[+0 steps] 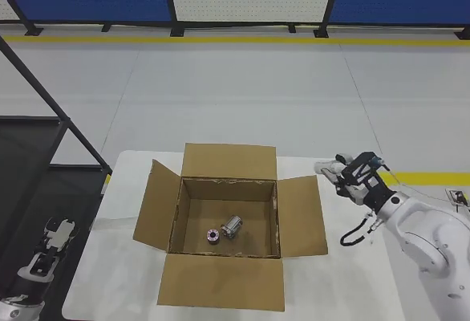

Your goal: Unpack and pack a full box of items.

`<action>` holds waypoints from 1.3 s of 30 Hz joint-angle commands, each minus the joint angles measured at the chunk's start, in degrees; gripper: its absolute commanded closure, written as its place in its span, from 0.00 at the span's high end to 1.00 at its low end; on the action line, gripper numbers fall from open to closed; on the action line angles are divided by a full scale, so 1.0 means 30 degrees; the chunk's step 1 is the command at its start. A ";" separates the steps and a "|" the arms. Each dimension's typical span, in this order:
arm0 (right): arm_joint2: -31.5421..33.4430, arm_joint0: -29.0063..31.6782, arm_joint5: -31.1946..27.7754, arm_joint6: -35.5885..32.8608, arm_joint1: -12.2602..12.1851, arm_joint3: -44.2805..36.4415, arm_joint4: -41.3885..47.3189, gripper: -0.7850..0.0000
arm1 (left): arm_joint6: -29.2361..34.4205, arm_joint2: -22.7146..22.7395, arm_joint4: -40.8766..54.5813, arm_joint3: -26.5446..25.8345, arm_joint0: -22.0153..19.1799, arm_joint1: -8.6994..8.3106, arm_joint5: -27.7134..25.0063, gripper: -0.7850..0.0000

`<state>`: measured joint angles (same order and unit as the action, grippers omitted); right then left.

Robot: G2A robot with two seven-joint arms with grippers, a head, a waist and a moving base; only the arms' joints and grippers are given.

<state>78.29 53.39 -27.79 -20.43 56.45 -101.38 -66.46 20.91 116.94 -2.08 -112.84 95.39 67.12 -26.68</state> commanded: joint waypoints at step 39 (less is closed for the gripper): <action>-1.7646 -1.4558 -0.5293 -0.5073 0.7972 1.8575 0.4230 0.36 | 0.0000 0.0000 0.0000 0.0000 0.0000 0.0000 0.0000 1.00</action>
<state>25.41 9.84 -43.49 -35.82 80.16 -46.16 -53.73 20.91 116.94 -2.08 -112.84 95.39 67.12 -26.68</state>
